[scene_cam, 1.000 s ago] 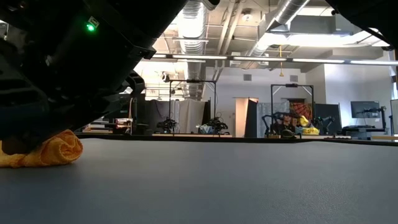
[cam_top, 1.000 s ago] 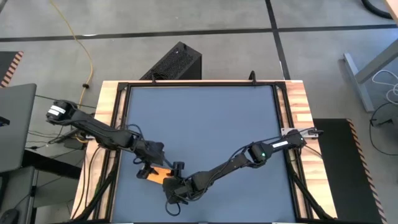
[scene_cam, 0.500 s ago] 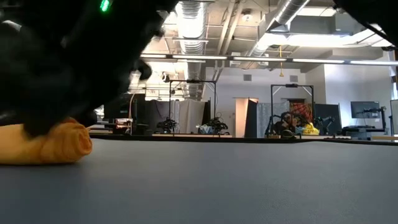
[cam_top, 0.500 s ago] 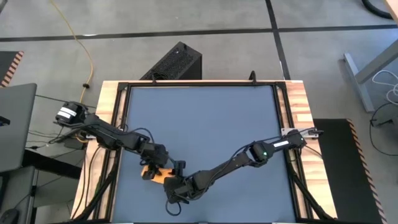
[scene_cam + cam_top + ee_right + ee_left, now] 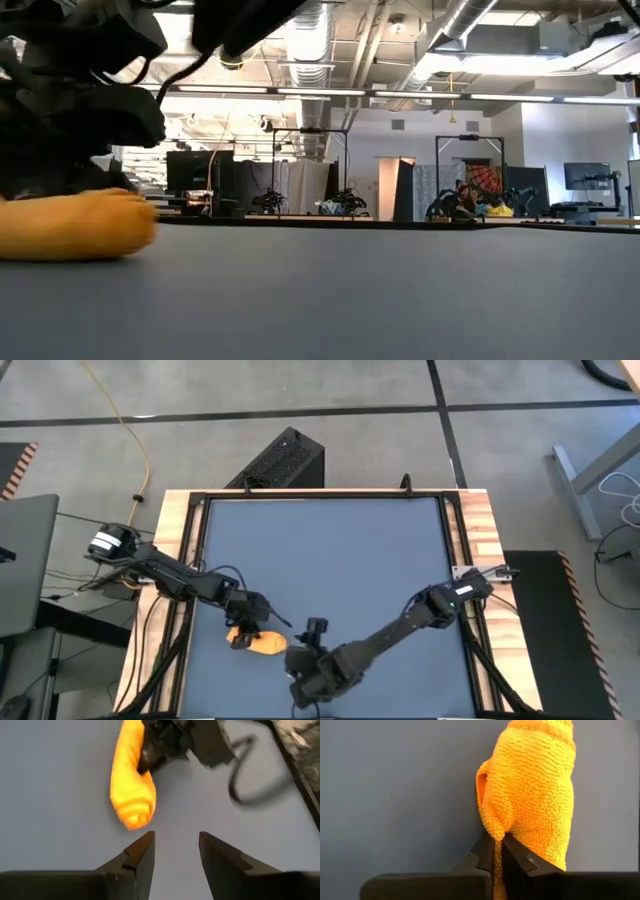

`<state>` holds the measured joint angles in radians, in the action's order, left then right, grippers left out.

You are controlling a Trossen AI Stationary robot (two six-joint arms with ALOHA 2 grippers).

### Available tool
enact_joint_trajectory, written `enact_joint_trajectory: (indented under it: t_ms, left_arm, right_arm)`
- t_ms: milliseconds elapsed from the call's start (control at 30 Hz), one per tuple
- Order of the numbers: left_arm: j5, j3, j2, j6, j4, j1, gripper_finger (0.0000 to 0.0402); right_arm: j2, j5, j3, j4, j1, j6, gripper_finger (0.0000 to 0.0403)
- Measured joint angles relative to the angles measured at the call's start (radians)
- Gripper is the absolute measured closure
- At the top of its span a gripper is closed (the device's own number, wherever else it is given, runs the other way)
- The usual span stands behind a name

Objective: Roll towel
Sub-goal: Roll the orange microfiber towel

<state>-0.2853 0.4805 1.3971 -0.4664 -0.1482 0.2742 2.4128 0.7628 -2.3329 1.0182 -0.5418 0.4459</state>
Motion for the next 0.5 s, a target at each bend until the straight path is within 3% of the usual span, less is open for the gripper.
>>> enact_joint_trajectory:
  t_ms: [200,500]
  left_arm:
    - [0.246,-0.001,-0.086,-0.265,-0.023,-0.05,0.0399]
    - [0.454,-0.001,-0.302,-0.49,-0.237,-0.18,0.0399]
  right_arm:
    - [-0.021,0.118,-0.001,0.2,-0.081,0.229,0.0254]
    - [-0.02,0.127,-0.001,0.356,-0.154,0.451,0.0301]
